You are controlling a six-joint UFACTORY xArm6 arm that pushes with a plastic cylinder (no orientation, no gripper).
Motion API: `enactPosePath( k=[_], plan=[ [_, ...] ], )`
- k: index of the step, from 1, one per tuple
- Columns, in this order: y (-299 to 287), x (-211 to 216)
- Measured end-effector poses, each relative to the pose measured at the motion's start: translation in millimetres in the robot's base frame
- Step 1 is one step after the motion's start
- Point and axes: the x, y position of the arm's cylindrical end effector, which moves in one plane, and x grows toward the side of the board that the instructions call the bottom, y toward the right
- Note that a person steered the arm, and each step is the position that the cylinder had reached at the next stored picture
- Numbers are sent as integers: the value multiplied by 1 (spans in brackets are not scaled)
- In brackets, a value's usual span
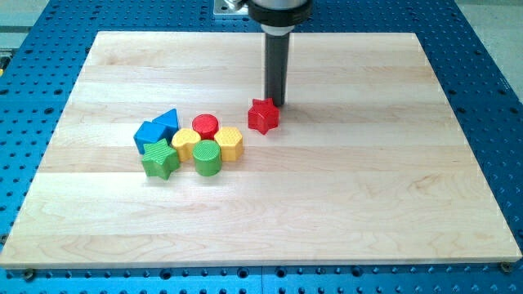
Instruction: Move the red star into the red circle
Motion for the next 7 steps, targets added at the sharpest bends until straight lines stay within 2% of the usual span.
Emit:
enactPosePath(
  k=[1, 4, 7],
  plan=[
    [37, 0],
    [-21, 52],
    [-63, 59]
  ],
)
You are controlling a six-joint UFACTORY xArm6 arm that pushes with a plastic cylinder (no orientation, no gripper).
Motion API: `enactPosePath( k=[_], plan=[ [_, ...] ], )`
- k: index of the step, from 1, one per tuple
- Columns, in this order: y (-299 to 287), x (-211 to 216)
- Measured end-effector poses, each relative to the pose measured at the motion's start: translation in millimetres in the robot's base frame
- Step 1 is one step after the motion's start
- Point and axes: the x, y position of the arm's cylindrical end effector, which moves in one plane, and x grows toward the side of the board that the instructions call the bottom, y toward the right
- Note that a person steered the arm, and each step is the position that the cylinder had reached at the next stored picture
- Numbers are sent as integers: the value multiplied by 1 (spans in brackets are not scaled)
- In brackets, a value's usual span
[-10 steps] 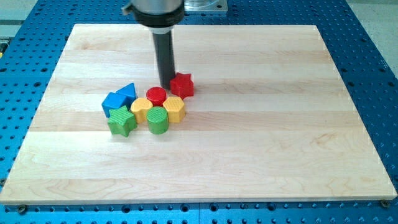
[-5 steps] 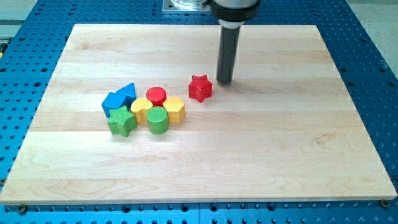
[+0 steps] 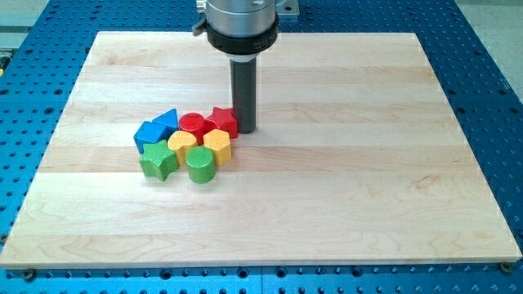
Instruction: Move the red star into the red circle
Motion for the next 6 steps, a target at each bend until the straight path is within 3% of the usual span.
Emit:
enactPosePath(
  k=[3, 4, 5, 6],
  plan=[
    [-10, 18],
    [-41, 39],
    [-12, 43],
    [27, 74]
  ],
)
